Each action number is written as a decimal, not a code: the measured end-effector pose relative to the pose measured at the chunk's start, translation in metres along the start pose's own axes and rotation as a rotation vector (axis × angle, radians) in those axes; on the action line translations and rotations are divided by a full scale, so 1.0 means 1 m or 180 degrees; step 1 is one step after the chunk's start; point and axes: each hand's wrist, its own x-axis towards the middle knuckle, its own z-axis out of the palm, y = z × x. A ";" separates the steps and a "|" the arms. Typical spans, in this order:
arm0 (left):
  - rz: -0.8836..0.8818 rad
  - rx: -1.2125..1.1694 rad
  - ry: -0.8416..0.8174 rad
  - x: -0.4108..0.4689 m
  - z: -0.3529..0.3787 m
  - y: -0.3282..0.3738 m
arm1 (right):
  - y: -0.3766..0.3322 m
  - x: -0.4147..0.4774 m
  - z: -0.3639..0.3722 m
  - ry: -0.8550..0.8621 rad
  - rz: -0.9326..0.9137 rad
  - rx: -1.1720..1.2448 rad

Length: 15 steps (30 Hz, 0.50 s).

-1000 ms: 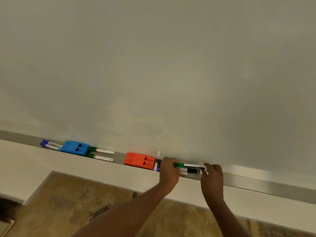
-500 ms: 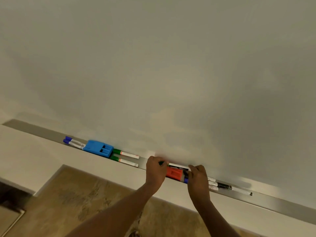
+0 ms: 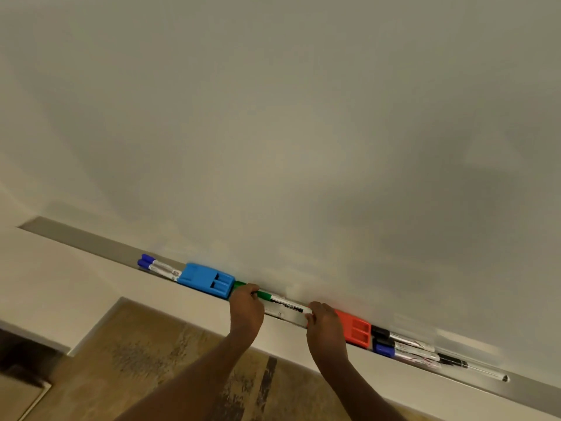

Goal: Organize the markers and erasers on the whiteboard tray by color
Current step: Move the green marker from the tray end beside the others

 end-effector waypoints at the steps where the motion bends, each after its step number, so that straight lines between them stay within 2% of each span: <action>1: 0.0034 0.0098 -0.0052 0.005 -0.005 -0.006 | -0.006 0.002 0.006 -0.0007 0.0001 -0.0004; 9: 0.0586 0.1078 -0.0700 0.031 -0.027 -0.044 | -0.035 0.016 0.042 -0.0203 0.0098 0.0051; 15: 0.0677 0.1409 -0.0801 0.039 -0.029 -0.056 | -0.040 0.023 0.051 -0.0289 0.0214 -0.0104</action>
